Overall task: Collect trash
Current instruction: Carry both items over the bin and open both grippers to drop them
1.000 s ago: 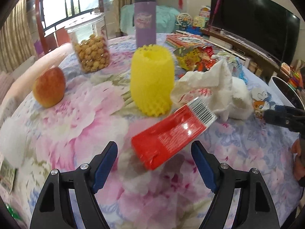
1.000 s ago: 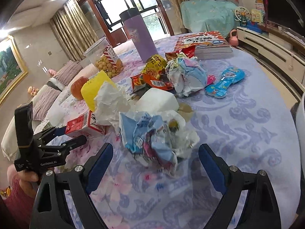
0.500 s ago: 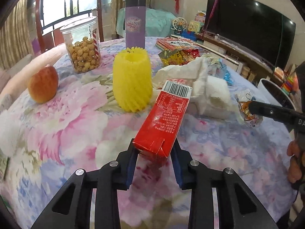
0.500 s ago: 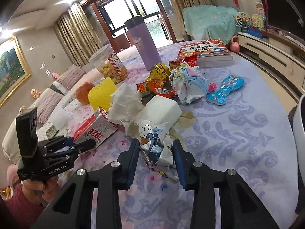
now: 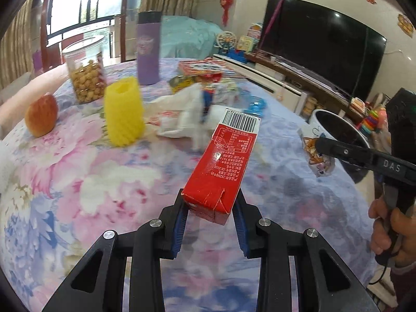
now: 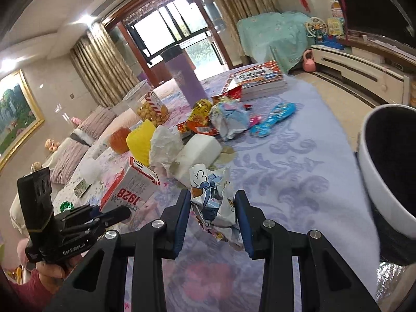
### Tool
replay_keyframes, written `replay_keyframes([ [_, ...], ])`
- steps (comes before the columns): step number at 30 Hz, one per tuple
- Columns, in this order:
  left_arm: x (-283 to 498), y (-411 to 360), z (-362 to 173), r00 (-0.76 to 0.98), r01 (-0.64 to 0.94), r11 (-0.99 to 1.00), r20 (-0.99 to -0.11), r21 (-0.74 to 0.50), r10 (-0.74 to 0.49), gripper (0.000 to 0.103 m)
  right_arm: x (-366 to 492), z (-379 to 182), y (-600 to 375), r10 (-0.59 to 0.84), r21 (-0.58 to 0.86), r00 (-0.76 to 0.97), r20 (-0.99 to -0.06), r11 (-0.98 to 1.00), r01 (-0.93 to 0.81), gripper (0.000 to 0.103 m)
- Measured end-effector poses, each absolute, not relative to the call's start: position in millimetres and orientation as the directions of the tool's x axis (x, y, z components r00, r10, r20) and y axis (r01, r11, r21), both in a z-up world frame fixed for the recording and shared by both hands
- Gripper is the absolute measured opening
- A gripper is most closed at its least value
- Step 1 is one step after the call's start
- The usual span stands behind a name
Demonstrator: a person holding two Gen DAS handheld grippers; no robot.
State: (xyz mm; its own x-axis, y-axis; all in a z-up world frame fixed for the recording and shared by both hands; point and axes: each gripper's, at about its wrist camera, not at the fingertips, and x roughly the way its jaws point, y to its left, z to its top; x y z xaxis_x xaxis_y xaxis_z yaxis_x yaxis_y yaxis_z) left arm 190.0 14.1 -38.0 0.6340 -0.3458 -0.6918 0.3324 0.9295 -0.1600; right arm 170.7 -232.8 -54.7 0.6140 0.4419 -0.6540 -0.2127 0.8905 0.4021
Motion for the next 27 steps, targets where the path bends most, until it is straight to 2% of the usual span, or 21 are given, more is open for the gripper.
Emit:
replay_keyframes([
  [27,198,-103,-27,0.558,0.527,0.838,-0.684,-0.146,-0.47,0.032,123,-25,-345,0.3,0.394,0.731,-0.612,0.918,-0.047,0.036],
])
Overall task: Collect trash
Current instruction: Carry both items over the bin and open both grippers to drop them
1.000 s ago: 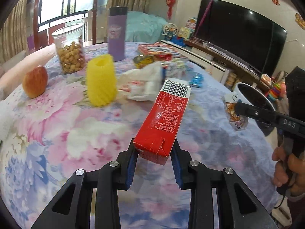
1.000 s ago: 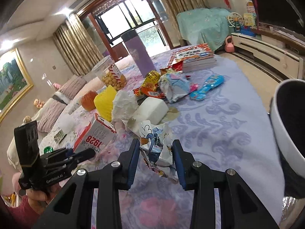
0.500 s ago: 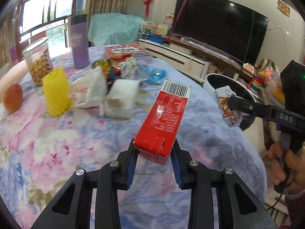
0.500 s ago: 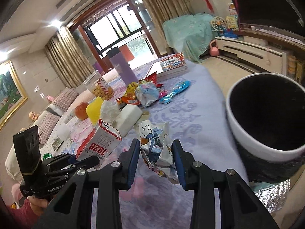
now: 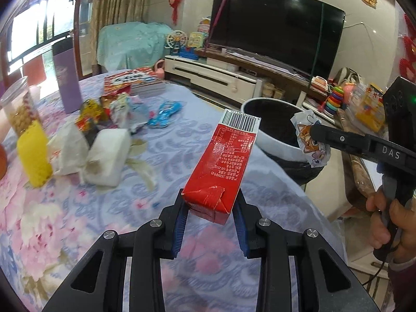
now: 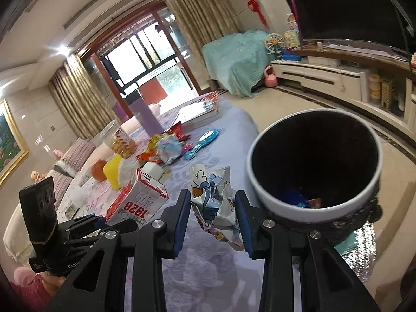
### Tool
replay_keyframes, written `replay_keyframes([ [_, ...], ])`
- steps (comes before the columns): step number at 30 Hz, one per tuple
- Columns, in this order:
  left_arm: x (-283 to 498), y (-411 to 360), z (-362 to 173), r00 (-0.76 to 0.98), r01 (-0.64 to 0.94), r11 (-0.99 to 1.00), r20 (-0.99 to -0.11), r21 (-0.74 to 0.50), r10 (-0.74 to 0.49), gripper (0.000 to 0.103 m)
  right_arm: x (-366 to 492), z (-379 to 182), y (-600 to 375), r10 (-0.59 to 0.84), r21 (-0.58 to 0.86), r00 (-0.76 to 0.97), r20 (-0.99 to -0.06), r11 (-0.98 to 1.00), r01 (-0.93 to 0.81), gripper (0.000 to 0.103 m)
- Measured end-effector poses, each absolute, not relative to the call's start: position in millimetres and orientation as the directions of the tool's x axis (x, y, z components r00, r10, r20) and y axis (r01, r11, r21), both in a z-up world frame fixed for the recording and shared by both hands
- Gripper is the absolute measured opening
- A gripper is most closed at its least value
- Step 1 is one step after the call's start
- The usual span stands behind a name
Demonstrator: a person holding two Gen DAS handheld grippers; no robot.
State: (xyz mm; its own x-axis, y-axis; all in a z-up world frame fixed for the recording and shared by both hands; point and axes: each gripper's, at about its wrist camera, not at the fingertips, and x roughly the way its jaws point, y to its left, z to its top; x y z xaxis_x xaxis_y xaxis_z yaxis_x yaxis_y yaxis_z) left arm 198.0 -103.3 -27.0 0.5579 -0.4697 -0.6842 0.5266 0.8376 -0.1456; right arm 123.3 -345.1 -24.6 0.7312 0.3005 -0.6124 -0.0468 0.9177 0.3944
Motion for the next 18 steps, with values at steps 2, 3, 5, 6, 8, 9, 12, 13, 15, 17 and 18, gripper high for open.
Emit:
replay_keyframes([
  [2,202,-112,-27,0.551,0.535,0.832,-0.684,-0.149,-0.477,0.032,122,-23,-353,0.288,0.392,0.738,-0.611,0.919,-0.034,0.036],
  [3,204,-117,-27,0.549,0.54,0.829,-0.684,-0.15,-0.481,0.032,121,-22,-356,0.284,0.392,0.74,-0.61,0.919,-0.029,0.036],
  [5,208,-126,-26,0.546,0.55,0.822,-0.68,-0.149,-0.489,0.032,120,-21,-363,0.272,0.392,0.745,-0.609,0.92,-0.016,0.036],
  [6,208,-130,-26,0.546,0.553,0.82,-0.678,-0.148,-0.492,0.032,119,-20,-367,0.267,0.395,0.749,-0.607,0.919,-0.008,0.036],
  [8,213,-138,-26,0.542,0.561,0.815,-0.678,-0.149,-0.497,0.032,118,-19,-374,0.257,0.397,0.754,-0.605,0.918,0.006,0.036],
  [9,216,-143,-27,0.537,0.564,0.812,-0.68,-0.151,-0.499,0.032,118,-19,-378,0.252,0.398,0.755,-0.605,0.918,0.012,0.036],
  [12,222,-154,-29,0.526,0.57,0.807,-0.685,-0.157,-0.505,0.032,118,-20,-387,0.24,0.4,0.758,-0.607,0.916,0.03,0.036],
  [13,223,-158,-29,0.523,0.573,0.804,-0.685,-0.157,-0.507,0.032,118,-20,-389,0.236,0.399,0.758,-0.608,0.916,0.035,0.036],
  [15,226,-166,-29,0.52,0.58,0.8,-0.687,-0.153,-0.508,0.032,120,-19,-394,0.228,0.396,0.759,-0.609,0.917,0.043,0.036],
  [17,228,-172,-29,0.516,0.582,0.799,-0.69,-0.152,-0.507,0.032,122,-20,-398,0.22,0.396,0.76,-0.611,0.917,0.052,0.036],
  [18,230,-176,-29,0.514,0.583,0.798,-0.692,-0.152,-0.507,0.032,122,-21,-400,0.218,0.396,0.759,-0.613,0.916,0.057,0.036],
])
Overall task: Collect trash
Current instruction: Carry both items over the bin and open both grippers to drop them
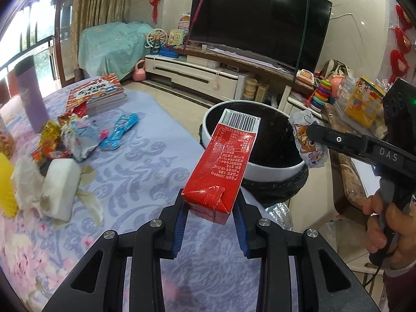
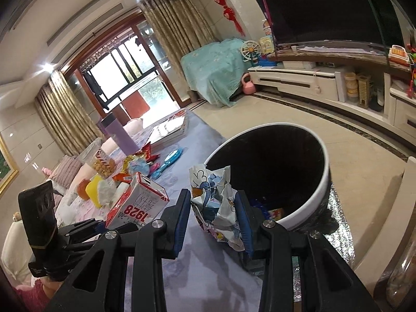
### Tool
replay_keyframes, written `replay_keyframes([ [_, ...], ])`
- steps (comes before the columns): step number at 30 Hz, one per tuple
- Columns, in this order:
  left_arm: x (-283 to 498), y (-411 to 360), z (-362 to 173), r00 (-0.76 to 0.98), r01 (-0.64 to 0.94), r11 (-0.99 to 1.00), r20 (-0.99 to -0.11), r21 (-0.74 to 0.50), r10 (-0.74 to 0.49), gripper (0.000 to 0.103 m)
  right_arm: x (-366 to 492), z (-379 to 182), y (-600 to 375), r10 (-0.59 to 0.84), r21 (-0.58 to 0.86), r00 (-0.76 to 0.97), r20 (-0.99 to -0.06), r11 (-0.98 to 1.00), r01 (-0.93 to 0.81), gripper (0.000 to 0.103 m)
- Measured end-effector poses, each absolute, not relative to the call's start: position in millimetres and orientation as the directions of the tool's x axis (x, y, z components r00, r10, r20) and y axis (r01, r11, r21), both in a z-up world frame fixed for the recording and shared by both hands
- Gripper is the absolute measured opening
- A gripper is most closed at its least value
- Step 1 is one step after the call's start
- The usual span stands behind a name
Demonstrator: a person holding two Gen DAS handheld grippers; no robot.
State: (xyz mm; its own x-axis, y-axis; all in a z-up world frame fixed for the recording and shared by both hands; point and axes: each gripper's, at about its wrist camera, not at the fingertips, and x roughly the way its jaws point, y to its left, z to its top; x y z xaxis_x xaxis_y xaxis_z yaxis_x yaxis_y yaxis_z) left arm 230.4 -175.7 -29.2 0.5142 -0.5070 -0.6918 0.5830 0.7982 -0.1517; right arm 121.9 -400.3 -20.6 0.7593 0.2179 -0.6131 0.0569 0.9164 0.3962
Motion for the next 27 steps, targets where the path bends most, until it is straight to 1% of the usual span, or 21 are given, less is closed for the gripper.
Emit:
replay_keyframes([
  [27,298,-271,-31,0.467,0.611,0.784,-0.749,-0.11,-0.469,0.032,161,-32,-448,0.149,0.346,0.709,-0.69,0.928,0.142,0.036],
])
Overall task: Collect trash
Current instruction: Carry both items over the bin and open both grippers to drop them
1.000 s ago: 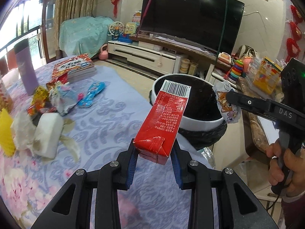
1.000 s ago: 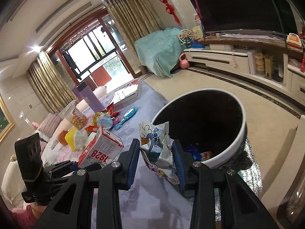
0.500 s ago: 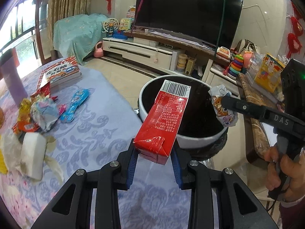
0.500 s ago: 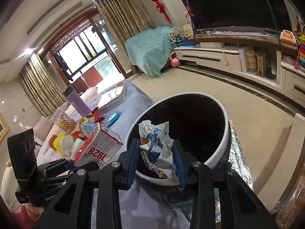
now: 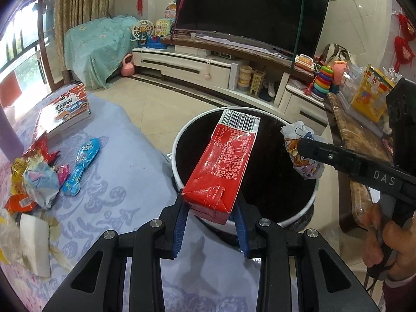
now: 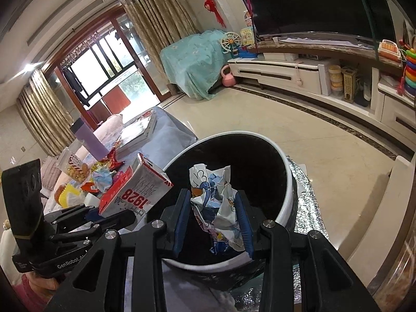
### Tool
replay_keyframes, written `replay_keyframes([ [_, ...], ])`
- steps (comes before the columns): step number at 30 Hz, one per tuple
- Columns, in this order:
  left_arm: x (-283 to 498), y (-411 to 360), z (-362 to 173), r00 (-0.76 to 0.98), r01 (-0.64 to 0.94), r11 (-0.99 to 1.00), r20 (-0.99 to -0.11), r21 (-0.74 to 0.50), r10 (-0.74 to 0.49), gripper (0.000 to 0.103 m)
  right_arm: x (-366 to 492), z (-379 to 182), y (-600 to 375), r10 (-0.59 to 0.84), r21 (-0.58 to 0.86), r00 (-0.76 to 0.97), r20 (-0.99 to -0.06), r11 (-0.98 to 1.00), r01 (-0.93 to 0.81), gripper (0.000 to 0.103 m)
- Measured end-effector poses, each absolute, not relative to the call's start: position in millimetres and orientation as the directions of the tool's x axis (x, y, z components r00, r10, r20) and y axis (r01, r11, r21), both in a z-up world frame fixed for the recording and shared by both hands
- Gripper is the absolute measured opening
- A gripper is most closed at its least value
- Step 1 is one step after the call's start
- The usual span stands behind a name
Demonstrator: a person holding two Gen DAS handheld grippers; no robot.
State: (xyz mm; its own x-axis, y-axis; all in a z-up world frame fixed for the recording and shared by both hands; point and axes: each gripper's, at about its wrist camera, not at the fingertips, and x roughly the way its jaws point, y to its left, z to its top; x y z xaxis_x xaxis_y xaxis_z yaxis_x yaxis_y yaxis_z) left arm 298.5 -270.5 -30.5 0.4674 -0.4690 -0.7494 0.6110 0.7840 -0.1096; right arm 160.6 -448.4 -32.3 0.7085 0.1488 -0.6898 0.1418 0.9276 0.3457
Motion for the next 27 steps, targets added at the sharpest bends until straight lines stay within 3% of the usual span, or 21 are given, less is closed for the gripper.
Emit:
replay_keyframes([
  [15,319,-293,-36,0.451,0.609,0.785,-0.765,-0.111,-0.459,0.033,181,-38,-459,0.142,0.326,0.676,-0.723,0.933,0.152,0.037],
  [18,325,-294,-39,0.434,0.593,0.793,-0.776,-0.135,-0.457,0.039,184,-38,-462,0.136,0.324,0.669,-0.731,0.932,0.164,0.044],
  [20,328,-292,-39,0.434,0.578,0.801,-0.771,-0.159,-0.467,0.053,185,-37,-465,0.125,0.322,0.67,-0.732,0.93,0.178,0.051],
  [23,329,-286,-39,0.439,0.57,0.803,-0.762,-0.173,-0.476,0.053,182,-35,-469,0.116,0.325,0.675,-0.729,0.926,0.192,0.064],
  [27,320,-269,-40,0.449,0.555,0.81,-0.752,-0.19,-0.484,0.054,177,-33,-469,0.116,0.332,0.681,-0.723,0.923,0.195,0.071],
])
